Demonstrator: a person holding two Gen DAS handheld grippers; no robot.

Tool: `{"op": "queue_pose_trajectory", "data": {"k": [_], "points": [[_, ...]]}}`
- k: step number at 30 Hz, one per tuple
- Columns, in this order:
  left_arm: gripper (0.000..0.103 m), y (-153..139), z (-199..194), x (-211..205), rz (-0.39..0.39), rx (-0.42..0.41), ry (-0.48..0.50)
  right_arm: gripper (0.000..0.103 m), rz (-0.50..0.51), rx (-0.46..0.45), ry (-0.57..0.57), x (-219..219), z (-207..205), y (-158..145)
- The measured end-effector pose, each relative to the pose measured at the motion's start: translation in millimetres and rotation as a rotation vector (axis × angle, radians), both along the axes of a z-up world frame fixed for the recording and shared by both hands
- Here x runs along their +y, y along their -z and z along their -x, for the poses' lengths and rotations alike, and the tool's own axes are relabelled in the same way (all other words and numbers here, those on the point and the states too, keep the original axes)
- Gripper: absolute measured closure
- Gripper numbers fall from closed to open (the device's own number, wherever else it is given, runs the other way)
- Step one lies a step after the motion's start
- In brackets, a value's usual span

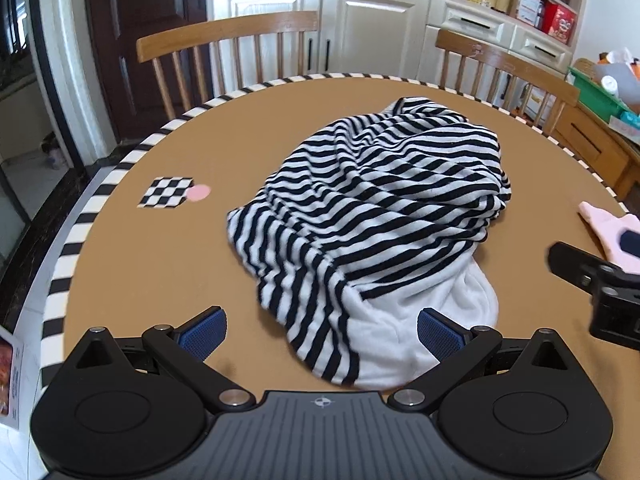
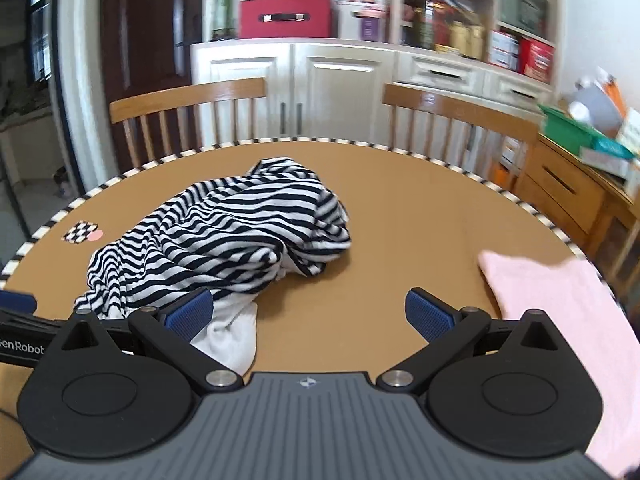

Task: Fold clothes
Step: 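Grasp the white hem of the striped sweater with both grippers and lift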

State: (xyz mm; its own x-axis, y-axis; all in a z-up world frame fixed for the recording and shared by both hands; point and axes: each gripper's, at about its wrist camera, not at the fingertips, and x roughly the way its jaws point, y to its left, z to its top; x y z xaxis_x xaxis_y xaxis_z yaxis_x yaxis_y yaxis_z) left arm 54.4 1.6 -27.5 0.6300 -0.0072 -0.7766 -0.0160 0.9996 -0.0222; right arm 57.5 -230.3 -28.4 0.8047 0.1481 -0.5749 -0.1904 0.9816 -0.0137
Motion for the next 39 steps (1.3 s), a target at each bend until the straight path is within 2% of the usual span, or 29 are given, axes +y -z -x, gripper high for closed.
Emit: {"op": "queue_pose_trajectory", "data": {"k": [3, 5, 7, 10, 11, 13, 14, 16, 17, 18, 19, 20, 21, 27, 33, 39], "points": [[0.001, 7, -8, -5, -0.015, 0.002, 0.023, 0.001, 0.022, 0.014, -0.045, 2, -18, 6], [0.005, 12, -12, -8, -0.023, 0.004, 0.038, 0.006, 0.0, 0.054, -0.063, 1, -31, 11], [0.009, 17, -16, -9, -0.024, 0.012, 0.051, 0.023, -0.023, 0.106, -0.072, 2, -41, 15], [0.016, 26, -25, -7, -0.007, 0.044, 0.064, 0.037, -0.106, 0.231, -0.119, 4, -53, 29], [0.018, 29, -28, -6, 0.001, 0.057, 0.064, 0.038, -0.133, 0.274, -0.13, 5, -55, 34], [0.023, 30, -29, -3, 0.012, 0.03, 0.063, 0.043, -0.127, 0.316, -0.149, 9, -55, 44], [0.026, 30, -29, -2, 0.017, 0.021, 0.067, 0.044, -0.113, 0.304, -0.162, 13, -52, 47], [0.036, 29, -29, -1, 0.026, 0.006, 0.076, 0.058, -0.083, 0.289, -0.198, 21, -48, 49], [0.047, 29, -29, 0, 0.03, -0.002, 0.081, 0.065, -0.079, 0.287, -0.216, 24, -47, 48], [0.061, 29, -29, 1, 0.044, -0.005, 0.089, 0.084, -0.079, 0.292, -0.229, 27, -46, 48], [0.068, 29, -29, 4, 0.066, -0.001, 0.09, 0.092, -0.08, 0.298, -0.242, 29, -45, 48], [0.075, 28, -29, 6, 0.088, 0.003, 0.091, 0.093, -0.075, 0.3, -0.252, 32, -43, 48], [0.077, 28, -28, 9, 0.109, 0.005, 0.085, 0.097, -0.07, 0.302, -0.262, 34, -41, 47], [0.08, 6, -13, 32, 0.213, -0.014, 0.049, 0.098, -0.133, 0.312, -0.243, 18, -17, 23], [0.08, -42, 23, 38, 0.241, -0.077, 0.155, 0.098, -0.134, 0.262, -0.321, -3, 25, -29], [0.083, -97, 60, 38, 0.279, -0.155, 0.209, 0.098, -0.18, 0.187, -0.352, -10, 49, -93]]}}
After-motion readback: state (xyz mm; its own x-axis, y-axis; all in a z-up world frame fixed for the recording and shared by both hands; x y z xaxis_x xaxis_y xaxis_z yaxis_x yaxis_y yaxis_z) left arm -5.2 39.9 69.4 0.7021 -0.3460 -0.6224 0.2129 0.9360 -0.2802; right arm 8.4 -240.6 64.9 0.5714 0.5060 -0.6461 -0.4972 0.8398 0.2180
